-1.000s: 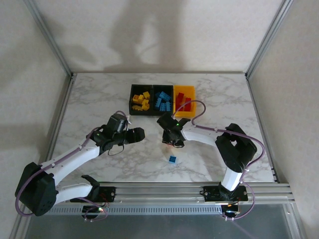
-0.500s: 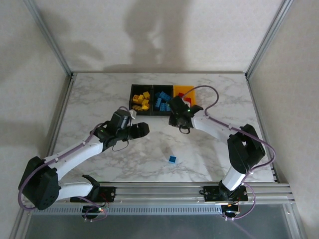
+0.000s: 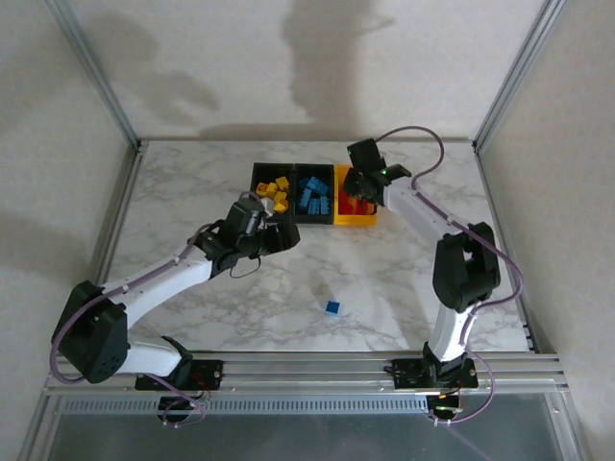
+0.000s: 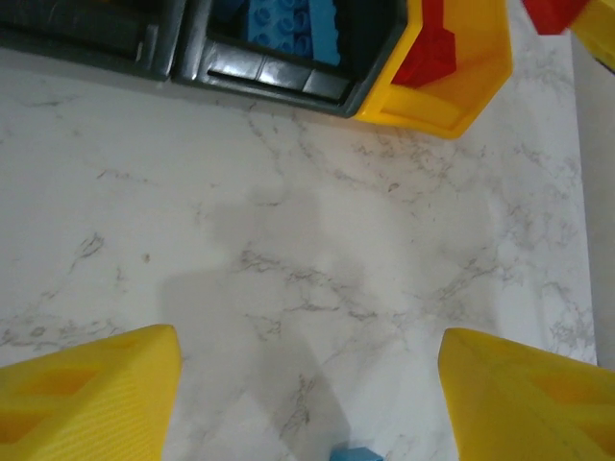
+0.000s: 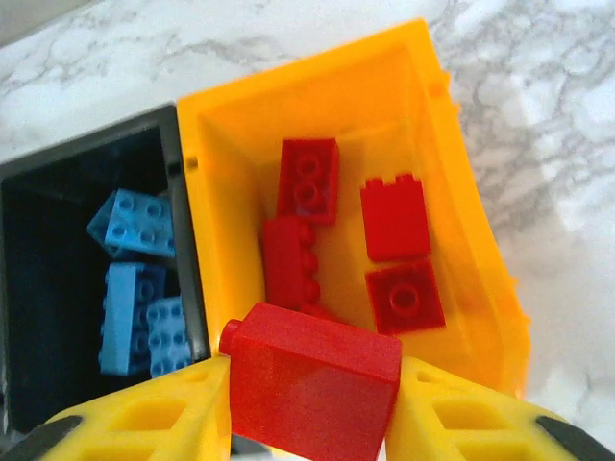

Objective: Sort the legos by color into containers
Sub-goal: Place the lego in the container.

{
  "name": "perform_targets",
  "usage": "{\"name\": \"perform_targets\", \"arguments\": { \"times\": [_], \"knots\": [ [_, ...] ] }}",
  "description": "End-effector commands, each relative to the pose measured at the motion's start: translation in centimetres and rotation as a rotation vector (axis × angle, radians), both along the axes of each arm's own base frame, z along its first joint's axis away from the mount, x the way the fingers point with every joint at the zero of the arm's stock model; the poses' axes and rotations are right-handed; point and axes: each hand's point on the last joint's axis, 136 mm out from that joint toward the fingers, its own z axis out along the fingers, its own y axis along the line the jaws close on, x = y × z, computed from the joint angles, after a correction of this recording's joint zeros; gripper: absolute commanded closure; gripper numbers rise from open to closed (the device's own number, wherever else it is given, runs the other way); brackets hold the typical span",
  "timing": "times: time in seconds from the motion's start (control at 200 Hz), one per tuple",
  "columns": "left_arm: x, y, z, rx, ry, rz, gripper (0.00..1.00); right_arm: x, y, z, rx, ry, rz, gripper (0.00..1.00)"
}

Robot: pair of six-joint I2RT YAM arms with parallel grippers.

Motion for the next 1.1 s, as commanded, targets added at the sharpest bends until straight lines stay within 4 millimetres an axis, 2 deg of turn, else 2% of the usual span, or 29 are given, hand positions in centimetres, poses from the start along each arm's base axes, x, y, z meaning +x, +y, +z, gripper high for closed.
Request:
{"name": "perform_targets", "arguments": {
  "times": [0.0, 0.16, 0.305, 0.391, 0.546, 0.671, 0.751, 0.886, 0.991, 1.097],
  "knots": [
    [1.6, -1.0, 2.5, -0.031, -0.064, 0.018, 0.29, 2.2, 0.0, -1.2, -0.024, 0.011, 0.006, 0.60],
    [1.8, -1.3, 2.2, -0.017, -0.057, 0.012, 0.29, 4.7, 0.0, -3.5, -0.033, 0.050, -0.006, 0.59],
    [1.7, -1.0, 1.7, -0.005, -0.048, 0.015, 0.29, 5.6, 0.0, -4.8, -0.025, 0.065, -0.016, 0.59],
    [1.6, -0.9, 1.5, 0.000, -0.044, 0.016, 0.29, 5.7, 0.1, -5.1, -0.020, 0.069, -0.018, 0.54],
    [1.6, -1.0, 1.3, 0.003, -0.038, 0.016, 0.29, 5.6, 0.1, -4.0, -0.012, 0.055, -0.014, 0.45],
    [1.4, -1.7, 0.8, 0.014, -0.023, -0.013, 0.29, 5.0, 0.0, -1.7, 0.007, 0.015, -0.004, 0.43],
    [0.8, -2.7, 0.6, 0.031, -0.016, -0.057, 0.29, 4.0, 0.0, 0.1, 0.022, -0.017, 0.011, 0.43],
    [-0.8, -4.3, -0.5, 0.093, 0.019, -0.146, 0.30, 0.3, -0.7, 2.7, 0.065, -0.073, 0.047, 0.42],
    [-2.3, -4.9, -1.6, 0.133, 0.053, -0.204, 0.30, -3.8, -1.7, 2.8, 0.093, -0.071, 0.085, 0.42],
    [-3.6, -5.3, -2.4, 0.164, 0.081, -0.243, 0.30, -8.1, -2.5, 2.0, 0.123, -0.044, 0.136, 0.40]
  ]
}}
